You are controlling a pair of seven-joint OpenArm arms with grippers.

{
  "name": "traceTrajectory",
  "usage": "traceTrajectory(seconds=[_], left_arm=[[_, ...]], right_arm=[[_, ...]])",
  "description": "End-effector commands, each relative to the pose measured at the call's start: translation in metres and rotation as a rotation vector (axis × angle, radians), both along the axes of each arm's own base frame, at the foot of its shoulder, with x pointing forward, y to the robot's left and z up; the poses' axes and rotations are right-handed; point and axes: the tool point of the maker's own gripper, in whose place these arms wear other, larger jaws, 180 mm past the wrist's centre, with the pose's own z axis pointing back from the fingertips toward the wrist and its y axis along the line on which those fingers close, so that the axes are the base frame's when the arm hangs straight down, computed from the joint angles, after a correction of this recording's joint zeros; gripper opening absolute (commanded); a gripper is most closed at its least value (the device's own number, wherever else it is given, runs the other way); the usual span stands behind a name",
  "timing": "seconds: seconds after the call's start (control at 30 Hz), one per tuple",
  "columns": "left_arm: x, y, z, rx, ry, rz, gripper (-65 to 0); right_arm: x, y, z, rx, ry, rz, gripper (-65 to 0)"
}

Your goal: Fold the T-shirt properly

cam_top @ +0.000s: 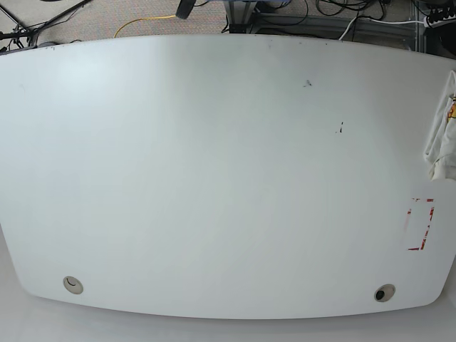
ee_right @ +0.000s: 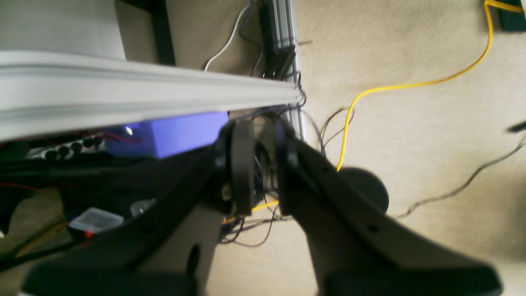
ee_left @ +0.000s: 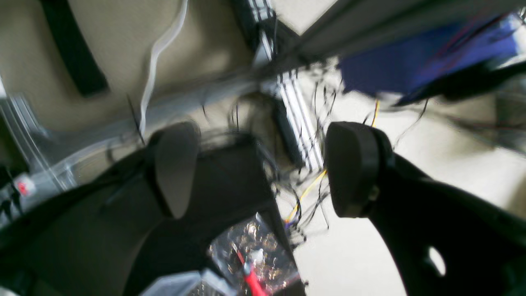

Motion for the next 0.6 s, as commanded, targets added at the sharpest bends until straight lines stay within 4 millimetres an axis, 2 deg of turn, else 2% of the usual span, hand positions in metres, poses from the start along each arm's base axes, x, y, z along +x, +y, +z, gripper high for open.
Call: traceTrajectory(seconds=[0.0, 0.13, 0.27, 0.37, 0.5, 0.57], left_arm=[[-0.018, 0.002, -0.014, -0.002, 0.057, 0.020, -20.1], [-0.019, 0.005, -0.043, 0.003, 0.114, 0.048, -20.3], [-0.024, 0.010, -0.071, 0.013, 0.193, 0.074, -20.4], [-0.021, 0.014, -0.092, 0.018, 0.248, 0.095, -20.6], [-0.023, 0.018, -0.114, 0.029, 0.336, 0.130, -20.6], [-0.022, 0.027, -0.122, 0.074, 0.363, 0.153, -20.6]], right_arm=[[-0.012, 0.007, -0.011, 0.028, 0.017, 0.023, -56.3], [-0.017, 0.016, -0.041, 0.024, 0.057, 0.025, -56.3], [-0.023, 0.011, -0.069, -0.017, 0.120, 0.030, -56.3], [-0.023, 0.011, -0.088, -0.033, 0.166, 0.036, -56.3], [-0.014, 0.011, -0.106, -0.064, 0.199, 0.061, -56.3], [-0.008, 0.010, -0.114, -0.085, 0.210, 0.074, -56.3]])
